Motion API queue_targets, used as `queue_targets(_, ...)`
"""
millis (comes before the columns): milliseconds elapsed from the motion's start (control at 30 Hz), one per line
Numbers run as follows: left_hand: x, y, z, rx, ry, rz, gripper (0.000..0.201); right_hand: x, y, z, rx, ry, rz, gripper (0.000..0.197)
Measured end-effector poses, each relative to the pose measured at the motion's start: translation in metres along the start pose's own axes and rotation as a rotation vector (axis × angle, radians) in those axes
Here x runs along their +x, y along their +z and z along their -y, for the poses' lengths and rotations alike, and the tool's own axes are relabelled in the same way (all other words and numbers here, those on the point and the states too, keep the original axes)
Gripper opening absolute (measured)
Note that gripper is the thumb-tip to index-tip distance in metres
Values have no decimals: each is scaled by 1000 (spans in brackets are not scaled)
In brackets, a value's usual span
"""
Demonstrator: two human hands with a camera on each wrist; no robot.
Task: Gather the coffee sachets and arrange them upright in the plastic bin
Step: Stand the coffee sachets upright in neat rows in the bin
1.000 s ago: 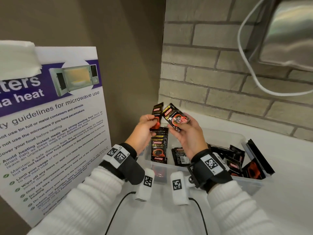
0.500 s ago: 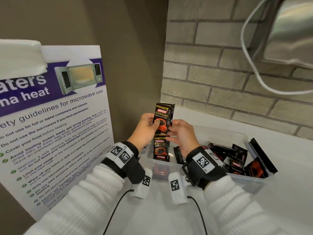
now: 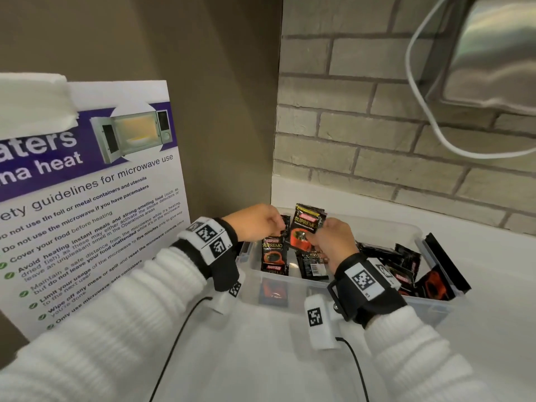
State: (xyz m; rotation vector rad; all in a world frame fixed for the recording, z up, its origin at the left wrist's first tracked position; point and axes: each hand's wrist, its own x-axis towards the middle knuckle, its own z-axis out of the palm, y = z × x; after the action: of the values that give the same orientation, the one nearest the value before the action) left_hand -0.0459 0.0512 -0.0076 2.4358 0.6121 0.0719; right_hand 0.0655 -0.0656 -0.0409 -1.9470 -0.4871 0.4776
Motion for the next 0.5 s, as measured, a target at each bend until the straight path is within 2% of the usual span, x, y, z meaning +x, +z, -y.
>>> queue_targets(100,7,2,-14,300,33,216,32,-1,-4,-4,-98,173,139,15)
queue_targets(167,13,9,-22,547,28,374,29,-3,0,-5,-175,225,244,11)
queue_targets(200,15,14,-26,678,7,430,24,-4,4,-5,-229,226,290,16)
queue_targets(233,16,19,-27,803,-4,465,21,-4,7,-5,-314,203,329,24)
queue_targets(300,19,30,-25,952,-40,509,30,-7,9,-3,-551,144,414,35)
queue_targets(433,26,38,-20,1033,-112,534,26,-16,9,5,-571,206,391,35)
queue_targets(500,33,38,-14,1069,-139,559,23,-13,13,6,-646,157,403,35)
